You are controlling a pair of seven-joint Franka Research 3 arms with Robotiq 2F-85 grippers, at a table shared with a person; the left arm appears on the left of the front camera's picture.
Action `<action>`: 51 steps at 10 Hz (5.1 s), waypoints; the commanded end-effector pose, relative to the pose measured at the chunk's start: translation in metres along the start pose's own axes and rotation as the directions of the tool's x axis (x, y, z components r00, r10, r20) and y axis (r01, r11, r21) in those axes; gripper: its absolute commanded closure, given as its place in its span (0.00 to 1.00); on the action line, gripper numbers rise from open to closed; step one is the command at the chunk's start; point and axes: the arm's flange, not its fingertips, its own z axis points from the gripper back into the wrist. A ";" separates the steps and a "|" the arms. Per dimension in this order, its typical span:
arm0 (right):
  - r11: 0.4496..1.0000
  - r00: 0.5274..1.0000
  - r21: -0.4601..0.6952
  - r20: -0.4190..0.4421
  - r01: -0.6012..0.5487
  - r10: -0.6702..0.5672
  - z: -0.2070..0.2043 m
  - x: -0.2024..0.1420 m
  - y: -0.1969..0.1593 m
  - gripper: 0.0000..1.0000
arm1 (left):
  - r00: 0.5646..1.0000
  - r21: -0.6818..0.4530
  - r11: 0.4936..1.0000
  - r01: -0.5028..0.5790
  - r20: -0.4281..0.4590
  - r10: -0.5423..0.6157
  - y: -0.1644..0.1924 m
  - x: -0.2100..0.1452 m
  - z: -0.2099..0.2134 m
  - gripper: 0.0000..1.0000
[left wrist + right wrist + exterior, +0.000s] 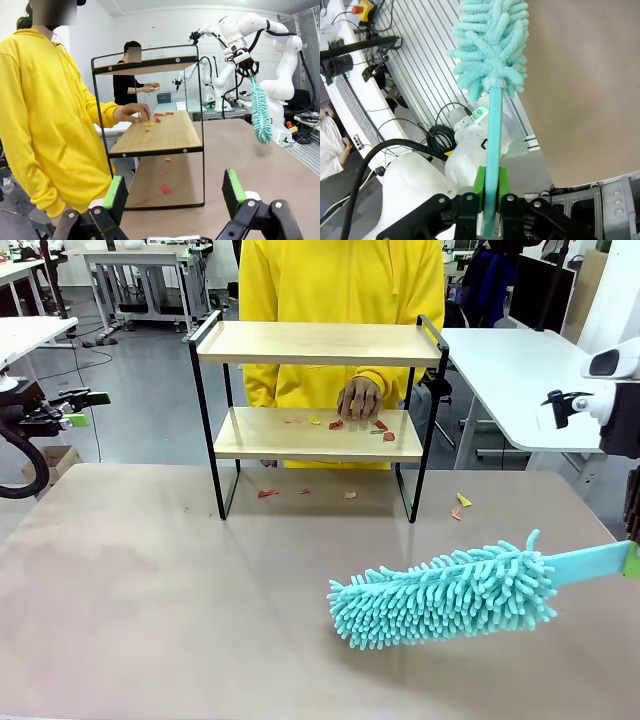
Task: Clean the shelf.
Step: Clean the specific section of the Shelf indicated by the human with the Duster.
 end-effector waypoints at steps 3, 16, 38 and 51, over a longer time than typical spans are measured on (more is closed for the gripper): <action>1.000 1.000 0.003 0.006 0.000 0.000 0.003 -0.001 0.001 0.87 | 1.000 0.005 1.000 0.001 -0.004 -0.001 -0.001 0.003 -0.001 0.00; 0.992 0.964 0.029 0.234 0.121 -0.124 0.027 0.026 0.049 0.87 | 1.000 0.005 1.000 0.001 -0.004 -0.001 -0.001 0.003 -0.001 0.00; 0.650 0.353 0.236 0.683 0.722 -0.639 0.016 0.307 0.169 0.87 | 1.000 0.005 1.000 0.001 -0.004 -0.001 -0.001 0.003 -0.001 0.00; 0.638 0.452 0.179 0.566 0.749 -0.690 -0.004 0.392 0.106 0.87 | 1.000 0.005 1.000 0.001 -0.004 -0.001 -0.001 0.003 -0.001 0.00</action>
